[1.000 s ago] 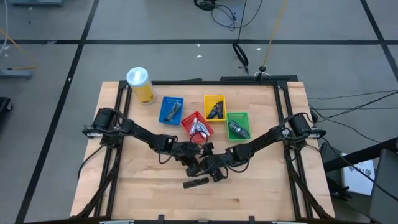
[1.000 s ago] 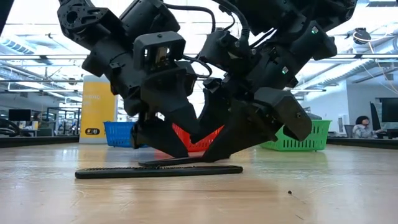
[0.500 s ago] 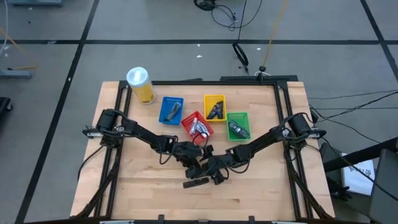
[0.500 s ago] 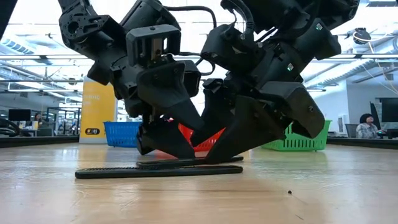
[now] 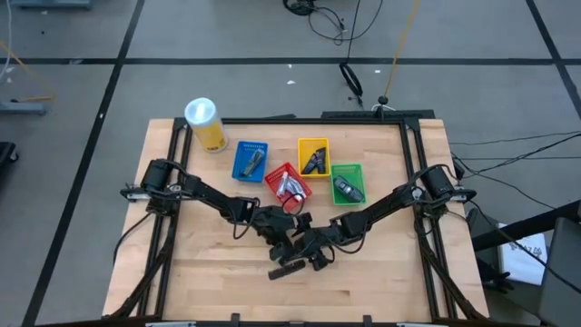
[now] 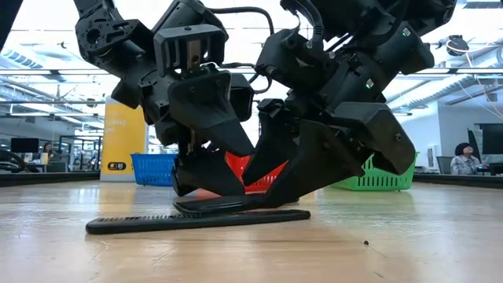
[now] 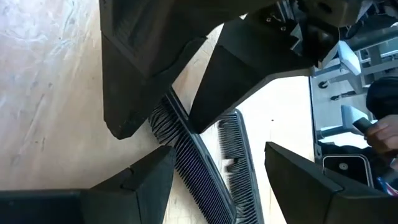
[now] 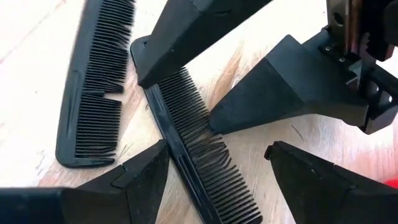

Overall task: Pick & Place Travel size toiletries
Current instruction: Put the black comb into the blue bin

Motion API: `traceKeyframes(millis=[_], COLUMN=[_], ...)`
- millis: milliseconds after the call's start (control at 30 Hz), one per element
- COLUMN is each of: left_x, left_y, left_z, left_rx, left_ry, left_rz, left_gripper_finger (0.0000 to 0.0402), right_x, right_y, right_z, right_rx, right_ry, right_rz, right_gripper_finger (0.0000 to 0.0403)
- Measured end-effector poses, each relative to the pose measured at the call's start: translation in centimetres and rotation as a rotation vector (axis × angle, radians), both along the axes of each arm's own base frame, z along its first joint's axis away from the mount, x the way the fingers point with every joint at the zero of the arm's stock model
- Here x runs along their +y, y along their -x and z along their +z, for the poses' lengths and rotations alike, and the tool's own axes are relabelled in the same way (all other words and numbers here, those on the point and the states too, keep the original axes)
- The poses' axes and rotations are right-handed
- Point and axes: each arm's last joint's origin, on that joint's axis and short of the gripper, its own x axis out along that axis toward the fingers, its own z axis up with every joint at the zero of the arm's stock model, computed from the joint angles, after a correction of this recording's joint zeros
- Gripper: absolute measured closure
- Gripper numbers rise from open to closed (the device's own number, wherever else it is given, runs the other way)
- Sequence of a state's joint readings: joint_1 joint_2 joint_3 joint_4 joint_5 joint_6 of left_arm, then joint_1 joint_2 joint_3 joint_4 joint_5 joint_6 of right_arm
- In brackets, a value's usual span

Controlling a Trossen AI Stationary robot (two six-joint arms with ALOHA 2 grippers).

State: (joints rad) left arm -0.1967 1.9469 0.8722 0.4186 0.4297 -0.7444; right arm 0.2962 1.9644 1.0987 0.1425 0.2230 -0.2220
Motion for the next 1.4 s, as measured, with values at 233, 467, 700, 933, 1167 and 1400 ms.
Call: traceKeyframes(millis=[233,467,700,933,1167,1400], left_x=[0.0,-0.3,0.0,0.1,1.0,2.6], left_y=[0.0,-0.5,-0.6,-0.6,-1.9,-4.1], left_z=[0.1,0.8,0.9,0.9,2.0,3.9], left_rx=[-0.007,-0.075,-0.09,-0.111,-0.18,-0.17], left_ry=[0.015,0.073,0.068,0.032,-0.04,-0.226], left_rz=[-0.014,-0.046,-0.053,-0.061,0.009,0.039], left_gripper_finger=[0.0158,0.0158,0.0158,0.0158,0.0158,0.0158], right_x=[0.0,-0.5,-1.0,0.2,2.4,3.0], right_y=[0.0,-0.3,-0.4,0.2,2.9,5.5], right_z=[0.0,0.2,0.1,2.1,4.2,3.6], right_rx=[-0.001,-0.027,-0.02,-0.074,-0.024,0.151], right_ry=[0.002,0.039,0.01,0.077,0.098,-0.005], right_rz=[-0.003,-0.045,-0.061,-0.046,-0.115,-0.298], right_gripper_finger=[0.0137,0.0136,0.0137,0.0138,0.0139,0.0144])
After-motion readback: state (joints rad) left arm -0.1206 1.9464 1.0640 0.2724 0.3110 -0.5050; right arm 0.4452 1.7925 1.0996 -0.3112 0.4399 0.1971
